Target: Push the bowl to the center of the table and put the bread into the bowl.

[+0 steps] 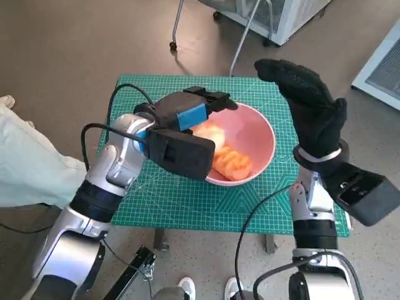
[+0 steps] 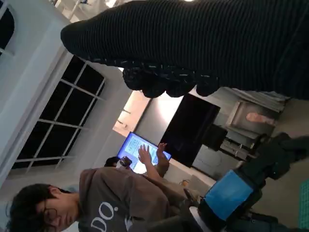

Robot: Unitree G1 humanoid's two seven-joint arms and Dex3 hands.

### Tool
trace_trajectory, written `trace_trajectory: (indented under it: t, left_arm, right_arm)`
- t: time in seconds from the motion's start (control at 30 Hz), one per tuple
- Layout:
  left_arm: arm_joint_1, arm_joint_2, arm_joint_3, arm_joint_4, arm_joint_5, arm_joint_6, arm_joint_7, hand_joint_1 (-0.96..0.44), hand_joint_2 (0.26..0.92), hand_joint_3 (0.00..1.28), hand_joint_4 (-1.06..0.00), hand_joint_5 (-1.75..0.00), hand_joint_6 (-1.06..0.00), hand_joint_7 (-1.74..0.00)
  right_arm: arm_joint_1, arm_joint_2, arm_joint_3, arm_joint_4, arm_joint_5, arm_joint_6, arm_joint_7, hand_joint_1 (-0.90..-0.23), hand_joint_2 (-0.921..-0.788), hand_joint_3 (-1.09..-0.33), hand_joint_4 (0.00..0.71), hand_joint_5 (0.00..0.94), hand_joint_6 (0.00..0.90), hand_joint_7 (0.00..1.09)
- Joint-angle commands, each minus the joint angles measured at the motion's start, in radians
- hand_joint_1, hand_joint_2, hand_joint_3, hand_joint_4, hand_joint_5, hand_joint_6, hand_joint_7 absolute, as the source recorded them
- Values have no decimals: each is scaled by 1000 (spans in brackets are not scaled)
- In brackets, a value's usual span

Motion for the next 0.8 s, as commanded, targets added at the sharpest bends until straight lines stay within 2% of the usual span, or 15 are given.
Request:
trace_trajectory:
  t: [0.03,0.23,0.47,0.6,0.8]
  left_arm:
    - [27,-9,29,36,-40,-74,70,-377,887,83,0,-4,0,-521]
    - [45,-22,93,68,-115,-163,155,-468,916,123,-19,-9,-4,-545]
    - [83,-44,187,55,-226,-242,224,-461,921,168,-162,-71,-68,-578]
    - [134,-66,248,9,-301,-288,270,-432,921,176,-243,-87,-111,-554]
    - [230,-123,321,-81,-423,-358,312,-378,921,197,-305,-79,-131,-493]
  right_arm:
    - [19,-1,-7,12,-11,-9,-14,-677,-921,-768,277,42,-1,824]
    - [13,0,-11,26,-17,-35,-26,-678,-921,-769,277,42,-1,824]
    - [4,8,-21,38,-18,-47,-51,-676,-921,-770,277,41,-1,822]
    - [1,18,-22,30,-41,-46,-97,-671,-921,-770,277,41,-1,821]
    - [-4,27,-18,18,-103,-42,-190,-660,-921,-781,279,40,-1,820]
